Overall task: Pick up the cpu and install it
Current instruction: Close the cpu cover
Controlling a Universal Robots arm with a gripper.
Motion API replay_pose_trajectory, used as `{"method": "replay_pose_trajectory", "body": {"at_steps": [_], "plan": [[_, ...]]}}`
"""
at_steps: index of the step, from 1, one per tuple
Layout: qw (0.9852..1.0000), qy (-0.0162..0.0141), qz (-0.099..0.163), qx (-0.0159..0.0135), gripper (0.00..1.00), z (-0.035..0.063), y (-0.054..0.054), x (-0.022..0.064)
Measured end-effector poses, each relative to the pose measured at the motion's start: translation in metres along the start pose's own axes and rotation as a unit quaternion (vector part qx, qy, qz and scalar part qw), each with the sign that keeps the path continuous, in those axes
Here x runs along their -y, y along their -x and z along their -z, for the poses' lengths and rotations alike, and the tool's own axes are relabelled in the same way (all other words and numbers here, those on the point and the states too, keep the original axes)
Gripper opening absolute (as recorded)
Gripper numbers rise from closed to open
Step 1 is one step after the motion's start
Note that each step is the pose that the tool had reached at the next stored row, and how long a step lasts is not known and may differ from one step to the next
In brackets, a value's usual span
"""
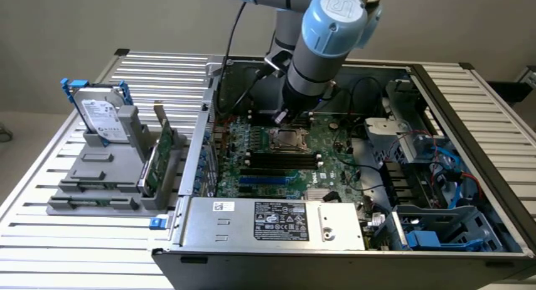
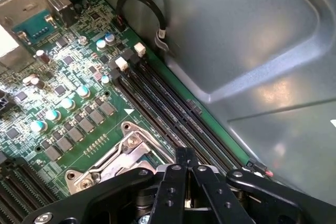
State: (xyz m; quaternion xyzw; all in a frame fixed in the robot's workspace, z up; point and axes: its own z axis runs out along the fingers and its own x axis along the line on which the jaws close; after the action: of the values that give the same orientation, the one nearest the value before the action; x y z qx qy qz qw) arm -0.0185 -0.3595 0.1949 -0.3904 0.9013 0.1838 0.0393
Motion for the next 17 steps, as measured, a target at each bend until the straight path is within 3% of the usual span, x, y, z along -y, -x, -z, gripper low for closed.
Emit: {"method": "replay_pose_trajectory", "body": {"at_steps": [6,9,11,17], "plan": [[1.0,-0.0005,-0.002,0.0005,0.11,-0.0054,0.0023,-0.0016],[1.0,0.0015,-0.002,0.0008,0.11,-0.0073,0.0041,-0.003],[1.0,0.0029,-0.004,-0.0021,0.11,-0.0071,0.0046,-0.0037],[0.9998,0.0122,-0.009,-0.0104,0.11,-0.0041,0.006,-0.0055]]}}
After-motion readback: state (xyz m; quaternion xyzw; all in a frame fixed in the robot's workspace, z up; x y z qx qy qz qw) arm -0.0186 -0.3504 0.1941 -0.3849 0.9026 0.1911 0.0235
